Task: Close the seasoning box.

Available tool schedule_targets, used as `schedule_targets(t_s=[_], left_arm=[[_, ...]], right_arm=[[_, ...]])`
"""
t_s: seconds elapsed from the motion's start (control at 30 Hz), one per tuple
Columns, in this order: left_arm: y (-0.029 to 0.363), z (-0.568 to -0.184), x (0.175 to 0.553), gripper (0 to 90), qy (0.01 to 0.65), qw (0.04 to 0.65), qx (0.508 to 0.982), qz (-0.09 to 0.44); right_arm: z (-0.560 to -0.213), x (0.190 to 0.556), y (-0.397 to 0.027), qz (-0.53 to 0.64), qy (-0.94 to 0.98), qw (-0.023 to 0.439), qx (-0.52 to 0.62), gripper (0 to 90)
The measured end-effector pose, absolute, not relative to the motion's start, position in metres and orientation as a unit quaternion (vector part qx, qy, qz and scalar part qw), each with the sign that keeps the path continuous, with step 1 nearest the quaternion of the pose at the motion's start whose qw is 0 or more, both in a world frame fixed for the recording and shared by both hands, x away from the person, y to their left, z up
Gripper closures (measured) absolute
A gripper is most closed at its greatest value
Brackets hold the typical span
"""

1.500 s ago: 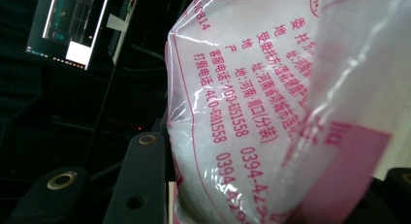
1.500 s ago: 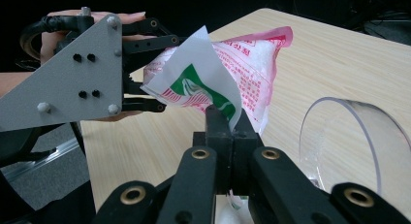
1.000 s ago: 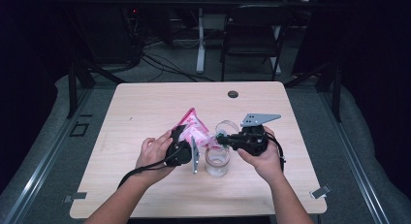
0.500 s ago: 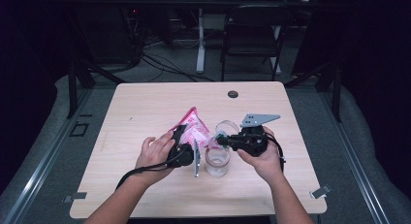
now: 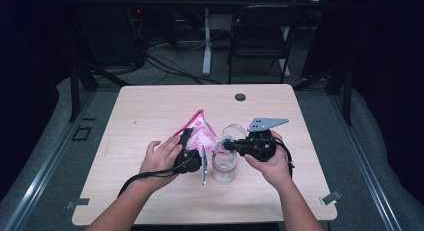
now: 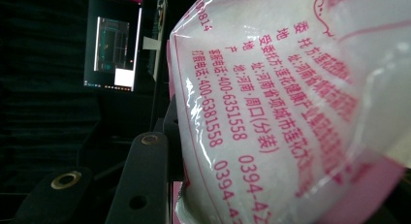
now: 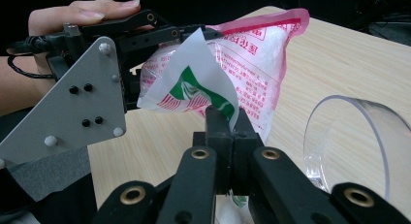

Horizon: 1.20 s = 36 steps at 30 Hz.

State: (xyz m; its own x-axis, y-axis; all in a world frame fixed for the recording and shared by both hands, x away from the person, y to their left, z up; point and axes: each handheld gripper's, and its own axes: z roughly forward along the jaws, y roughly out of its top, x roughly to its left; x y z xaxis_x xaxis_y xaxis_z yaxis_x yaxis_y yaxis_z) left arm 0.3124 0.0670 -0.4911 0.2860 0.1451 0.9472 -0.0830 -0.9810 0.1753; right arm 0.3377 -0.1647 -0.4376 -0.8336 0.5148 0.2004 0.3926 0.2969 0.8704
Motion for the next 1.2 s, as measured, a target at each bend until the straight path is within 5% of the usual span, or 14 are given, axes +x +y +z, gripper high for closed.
schedule_targets(t_s=[1.2], left_arm=[[0.0638, -0.4907, 0.3084, 65.5, -0.007, 0.084, 0.789, 0.609]], right_arm=[[-0.4422, 0.3376, -0.1634, 0.515, 0.810, 0.048, 0.278, 90.0]])
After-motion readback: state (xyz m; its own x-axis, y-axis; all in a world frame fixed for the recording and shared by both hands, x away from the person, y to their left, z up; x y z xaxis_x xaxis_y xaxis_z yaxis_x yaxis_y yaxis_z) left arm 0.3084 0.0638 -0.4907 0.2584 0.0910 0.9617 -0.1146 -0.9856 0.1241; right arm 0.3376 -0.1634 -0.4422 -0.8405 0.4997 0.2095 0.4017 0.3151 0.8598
